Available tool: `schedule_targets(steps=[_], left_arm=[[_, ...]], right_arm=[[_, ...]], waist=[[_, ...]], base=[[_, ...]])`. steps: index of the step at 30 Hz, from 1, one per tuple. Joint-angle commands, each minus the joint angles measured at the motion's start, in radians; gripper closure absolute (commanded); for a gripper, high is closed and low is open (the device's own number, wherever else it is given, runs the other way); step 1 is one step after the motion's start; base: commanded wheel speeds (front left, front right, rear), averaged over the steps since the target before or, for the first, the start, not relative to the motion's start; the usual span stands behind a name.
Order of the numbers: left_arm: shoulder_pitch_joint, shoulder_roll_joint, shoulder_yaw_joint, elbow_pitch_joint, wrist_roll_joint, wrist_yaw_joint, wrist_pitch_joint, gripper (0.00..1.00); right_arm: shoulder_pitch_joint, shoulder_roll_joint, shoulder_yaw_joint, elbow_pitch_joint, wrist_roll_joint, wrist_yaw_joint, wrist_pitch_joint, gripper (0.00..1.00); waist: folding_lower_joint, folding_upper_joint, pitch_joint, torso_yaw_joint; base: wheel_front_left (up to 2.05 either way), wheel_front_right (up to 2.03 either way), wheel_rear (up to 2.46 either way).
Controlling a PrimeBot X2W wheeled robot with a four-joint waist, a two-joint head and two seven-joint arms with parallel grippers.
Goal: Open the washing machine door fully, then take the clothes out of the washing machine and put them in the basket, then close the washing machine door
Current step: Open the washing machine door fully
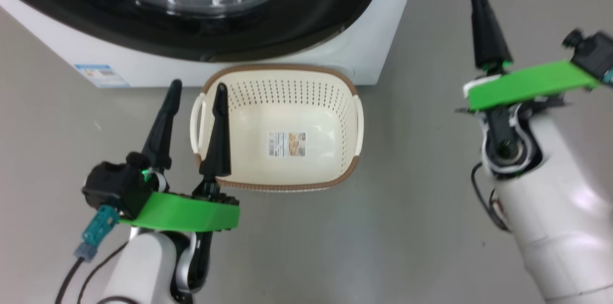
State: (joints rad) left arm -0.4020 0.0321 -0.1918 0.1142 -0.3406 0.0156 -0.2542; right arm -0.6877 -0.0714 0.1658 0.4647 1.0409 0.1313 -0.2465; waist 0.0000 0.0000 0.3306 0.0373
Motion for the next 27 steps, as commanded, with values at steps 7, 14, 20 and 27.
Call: schedule_targets(steps=[7, 14, 20, 27], left_arm=[[-0.049, 0.018, 0.014, -0.072, 0.021, -0.014, -0.008, 0.00], [-0.066, 0.018, 0.002, -0.078, 0.015, -0.021, -0.008, 0.00], [-0.083, 0.018, -0.006, -0.117, 0.003, -0.032, -0.008, 0.00], [-0.087, 0.018, -0.012, -0.132, 0.011, -0.034, -0.008, 0.00]], right_arm=[[-0.131, -0.045, 0.021, -0.020, 0.213, -0.001, 0.115, 1.00], [-0.249, -0.082, 0.023, -0.025, 0.366, -0.001, 0.277, 1.00], [-0.320, -0.089, 0.007, 0.003, 0.467, -0.001, 0.394, 1.00], [-0.391, -0.112, 0.016, 0.010, 0.520, -0.001, 0.514, 1.00]], waist=[[0.0000, 0.0000, 0.110, 0.030], [0.0000, 0.0000, 0.171, 0.050], [0.0000, 0.0000, 0.203, 0.065], [0.0000, 0.0000, 0.236, 0.077]], base=[[0.00, 0.00, 0.00], [0.00, 0.00, 0.00], [0.00, 0.00, 0.00], [0.00, 0.00, 0.00]])
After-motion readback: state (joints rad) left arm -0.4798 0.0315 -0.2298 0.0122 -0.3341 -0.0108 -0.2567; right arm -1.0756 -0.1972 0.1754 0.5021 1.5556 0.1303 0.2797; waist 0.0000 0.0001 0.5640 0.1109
